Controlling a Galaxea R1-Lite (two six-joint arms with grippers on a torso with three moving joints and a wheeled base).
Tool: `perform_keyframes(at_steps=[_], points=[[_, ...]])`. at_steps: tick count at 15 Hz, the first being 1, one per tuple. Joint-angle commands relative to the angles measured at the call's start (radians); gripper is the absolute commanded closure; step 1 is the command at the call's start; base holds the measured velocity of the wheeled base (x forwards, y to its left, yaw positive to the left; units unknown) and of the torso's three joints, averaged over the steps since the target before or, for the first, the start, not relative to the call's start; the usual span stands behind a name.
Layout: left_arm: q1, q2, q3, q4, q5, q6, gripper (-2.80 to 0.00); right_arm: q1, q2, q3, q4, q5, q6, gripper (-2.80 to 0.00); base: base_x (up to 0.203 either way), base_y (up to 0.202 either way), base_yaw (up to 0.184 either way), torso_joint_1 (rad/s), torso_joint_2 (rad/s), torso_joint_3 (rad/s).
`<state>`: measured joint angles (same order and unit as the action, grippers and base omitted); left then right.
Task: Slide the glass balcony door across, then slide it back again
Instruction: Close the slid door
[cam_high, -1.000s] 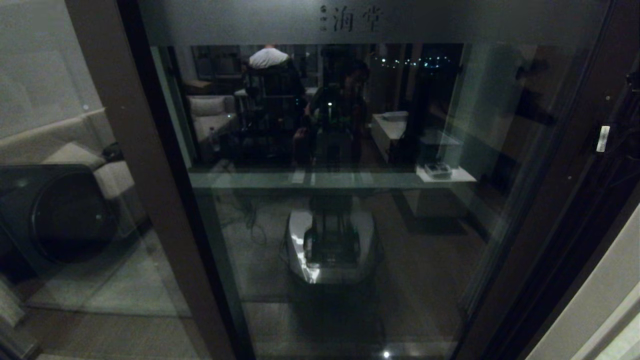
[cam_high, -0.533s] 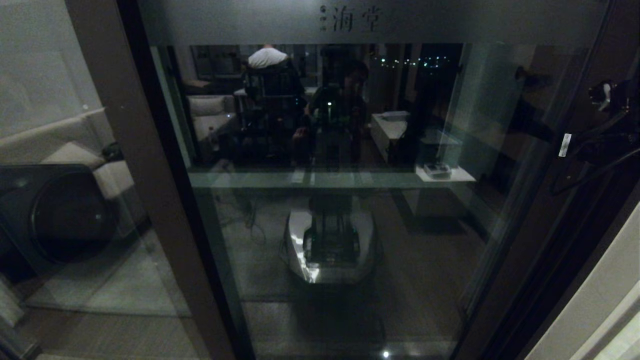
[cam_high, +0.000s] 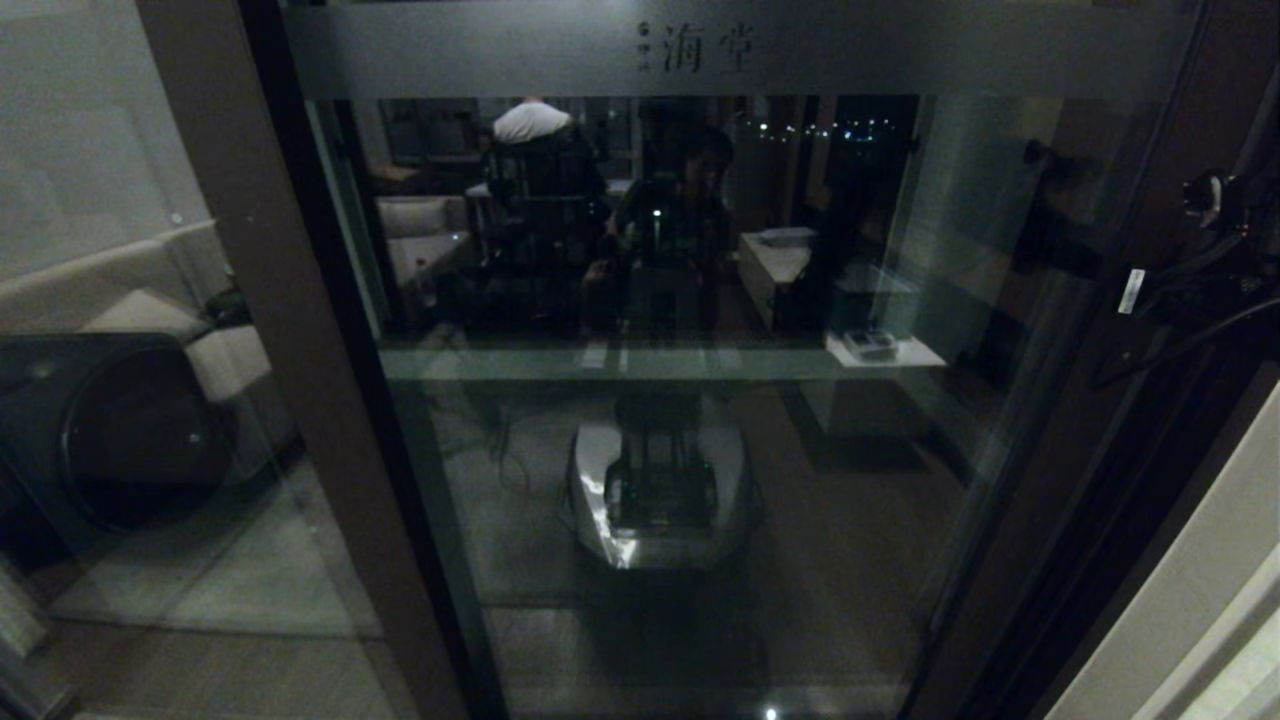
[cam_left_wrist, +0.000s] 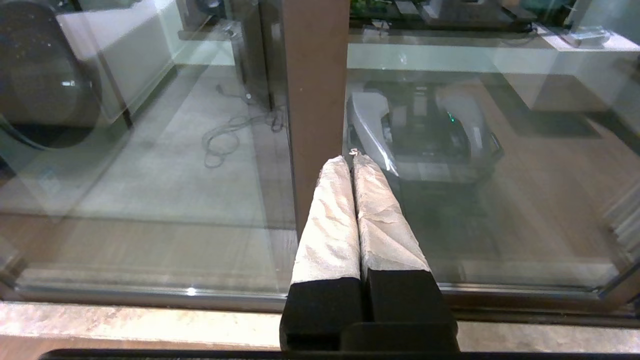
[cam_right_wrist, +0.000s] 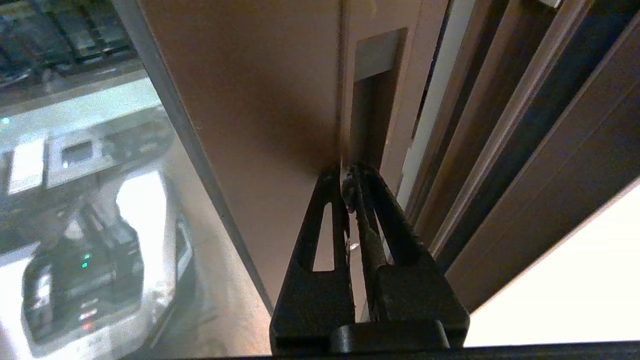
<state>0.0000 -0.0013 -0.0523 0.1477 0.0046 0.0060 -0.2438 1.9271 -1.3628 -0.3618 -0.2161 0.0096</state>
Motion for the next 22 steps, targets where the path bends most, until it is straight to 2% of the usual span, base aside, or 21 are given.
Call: perform_keyframes(at_steps=[1,22], points=[[0.0,0.0,0.0,0.001,0.0,0.0,0.0,0.0,0.026,-0.007,-0.009,-0.008,0.0,0.0,0.0,0.0,0.0,0.0,0.0,0.0],[0.0,0.0,0.0,0.001,0.0,0.0,0.0,-0.031,0.065,-0.031,-0.009,-0.012,-0.002,0.0,0.0,0.0,0.0,0.0,0.0,0.0]])
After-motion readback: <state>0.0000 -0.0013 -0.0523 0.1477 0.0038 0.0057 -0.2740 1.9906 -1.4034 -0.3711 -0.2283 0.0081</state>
